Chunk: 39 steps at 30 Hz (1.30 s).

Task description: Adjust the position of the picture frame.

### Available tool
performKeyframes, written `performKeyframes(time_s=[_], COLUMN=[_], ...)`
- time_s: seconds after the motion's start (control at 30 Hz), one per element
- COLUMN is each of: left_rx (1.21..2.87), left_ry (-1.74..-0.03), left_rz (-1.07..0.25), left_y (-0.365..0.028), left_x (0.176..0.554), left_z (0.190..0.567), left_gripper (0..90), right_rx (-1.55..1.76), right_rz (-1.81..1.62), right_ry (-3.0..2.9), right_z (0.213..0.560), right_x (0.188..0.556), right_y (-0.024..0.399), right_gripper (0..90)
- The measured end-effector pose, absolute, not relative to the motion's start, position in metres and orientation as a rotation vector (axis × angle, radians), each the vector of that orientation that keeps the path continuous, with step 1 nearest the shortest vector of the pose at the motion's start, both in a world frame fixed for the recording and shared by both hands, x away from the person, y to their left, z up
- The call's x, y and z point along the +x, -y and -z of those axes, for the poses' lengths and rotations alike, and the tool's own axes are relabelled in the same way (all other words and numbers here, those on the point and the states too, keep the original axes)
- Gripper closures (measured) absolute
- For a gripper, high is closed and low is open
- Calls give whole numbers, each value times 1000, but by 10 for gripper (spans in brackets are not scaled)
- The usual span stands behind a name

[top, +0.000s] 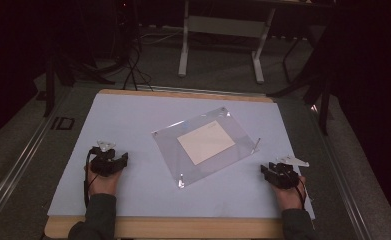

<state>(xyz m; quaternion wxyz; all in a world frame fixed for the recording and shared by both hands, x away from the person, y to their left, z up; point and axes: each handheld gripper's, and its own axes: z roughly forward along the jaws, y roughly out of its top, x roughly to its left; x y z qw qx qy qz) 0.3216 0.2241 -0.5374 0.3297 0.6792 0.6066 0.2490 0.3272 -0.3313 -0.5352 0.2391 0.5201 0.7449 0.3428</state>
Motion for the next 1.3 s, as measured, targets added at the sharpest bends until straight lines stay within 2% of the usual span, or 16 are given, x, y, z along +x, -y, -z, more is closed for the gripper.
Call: performKeyframes(time_s=[0.3,0.63,0.93,1.03,1.17,1.3], left_rx=[1800,1850,1868,1889,1915,1945], left_ry=[-1517,-1408,-1383,-1351,-1300,-1261], left_rz=[-629,-611,-557,-535,-517,-525], left_y=[-218,-202,-199,-195,-188,-180], left_x=[314,310,318,325,335,351], left_z=[532,526,528,527,527,526], left_gripper=[510,518,540,555,576,616], right_rx=[1430,1426,1416,1436,1457,1427], right_rz=[-989,-1030,-1057,-1054,-1056,-1039], right_ry=[-2049,-2030,-2029,-2027,-1992,-1993], right_z=[532,522,520,523,525,526], right_x=[333,361,384,393,397,398], right_y=[332,327,313,310,309,308], right_gripper=[596,652,694,728,834,848])
